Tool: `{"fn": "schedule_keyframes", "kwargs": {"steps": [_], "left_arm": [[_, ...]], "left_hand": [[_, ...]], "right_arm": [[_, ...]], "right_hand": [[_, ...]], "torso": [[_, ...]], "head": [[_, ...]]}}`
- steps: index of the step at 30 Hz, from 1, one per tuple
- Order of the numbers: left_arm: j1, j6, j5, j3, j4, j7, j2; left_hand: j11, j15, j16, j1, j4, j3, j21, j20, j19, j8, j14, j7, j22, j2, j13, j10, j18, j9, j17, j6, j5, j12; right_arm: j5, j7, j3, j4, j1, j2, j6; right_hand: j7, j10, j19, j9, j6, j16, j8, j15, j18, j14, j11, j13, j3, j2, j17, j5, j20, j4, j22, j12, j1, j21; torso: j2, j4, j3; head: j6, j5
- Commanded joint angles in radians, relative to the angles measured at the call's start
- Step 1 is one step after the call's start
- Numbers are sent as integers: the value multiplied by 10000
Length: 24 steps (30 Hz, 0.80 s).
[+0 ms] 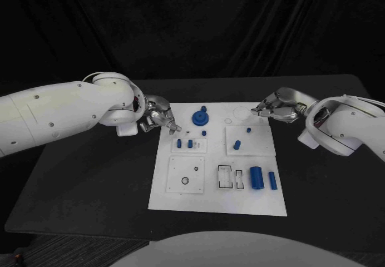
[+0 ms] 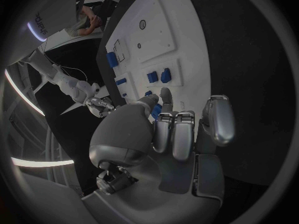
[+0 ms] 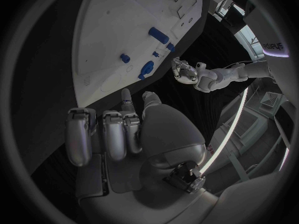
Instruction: Assemble the parts on the task board
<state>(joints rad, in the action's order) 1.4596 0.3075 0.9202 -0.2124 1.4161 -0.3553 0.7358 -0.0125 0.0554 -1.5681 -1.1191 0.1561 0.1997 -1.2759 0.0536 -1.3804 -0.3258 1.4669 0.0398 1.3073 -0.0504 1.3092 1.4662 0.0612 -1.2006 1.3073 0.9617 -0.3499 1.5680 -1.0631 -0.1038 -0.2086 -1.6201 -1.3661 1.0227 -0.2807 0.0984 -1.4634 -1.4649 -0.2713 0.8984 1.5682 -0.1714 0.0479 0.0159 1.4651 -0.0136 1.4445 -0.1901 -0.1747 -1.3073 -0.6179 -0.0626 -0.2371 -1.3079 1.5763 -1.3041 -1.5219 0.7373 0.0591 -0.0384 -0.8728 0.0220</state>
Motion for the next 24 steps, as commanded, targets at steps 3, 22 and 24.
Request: {"fn": "schedule_keyframes", "kwargs": {"steps": [3, 22, 24], "left_arm": [[39, 1346, -264, 7, -447, 50, -297], [44, 2122, 174, 8, -1282, -10, -990], [43, 2141, 176, 7, -1350, -11, -1038]], "left_hand": [[-65, 29, -27, 405, 148, 96, -30, 10, -53, 187, 1039, 11, 1719, 20, 2616, 1046, 77, 209, 2635, 168, 721, 28], [13, -40, -27, 1263, 808, -449, 118, 75, 35, 425, 1039, 88, 1678, 3, 2616, 1046, 107, 437, 2635, 428, 2143, 28], [4, -39, -27, 1202, 763, -441, 117, 76, 34, 405, 1039, 74, 1679, -14, 2616, 1046, 107, 416, 2635, 464, 2069, 28]], "right_arm": [[-10, -184, 7, -38, 22, 24, 10], [-10, -169, 7, -28, 22, -10, 34], [-10, -167, 7, -31, 22, -9, 31]], "right_hand": [[2, -1074, -735, 14, 71, 26, 41, 58, -6, 1057, 65, 1263, 52, 25, -2635, -56, 48, -21, -2428, -55, -96, 23], [4, -1074, -742, 13, 85, 26, 40, 57, -10, 1057, 62, 1263, 72, 38, -2635, -55, 49, -10, -2433, -55, -113, 11], [4, -1074, -737, 14, 87, 26, 41, 56, -7, 1057, 62, 1263, 76, 40, -2635, -58, 49, -7, -2430, -55, -118, 19]], "torso": [[4, -4, 1], [-1, 3, 1], [-2, -1, -8]], "head": [[2, 10], [2, 35], [2, 29]]}}
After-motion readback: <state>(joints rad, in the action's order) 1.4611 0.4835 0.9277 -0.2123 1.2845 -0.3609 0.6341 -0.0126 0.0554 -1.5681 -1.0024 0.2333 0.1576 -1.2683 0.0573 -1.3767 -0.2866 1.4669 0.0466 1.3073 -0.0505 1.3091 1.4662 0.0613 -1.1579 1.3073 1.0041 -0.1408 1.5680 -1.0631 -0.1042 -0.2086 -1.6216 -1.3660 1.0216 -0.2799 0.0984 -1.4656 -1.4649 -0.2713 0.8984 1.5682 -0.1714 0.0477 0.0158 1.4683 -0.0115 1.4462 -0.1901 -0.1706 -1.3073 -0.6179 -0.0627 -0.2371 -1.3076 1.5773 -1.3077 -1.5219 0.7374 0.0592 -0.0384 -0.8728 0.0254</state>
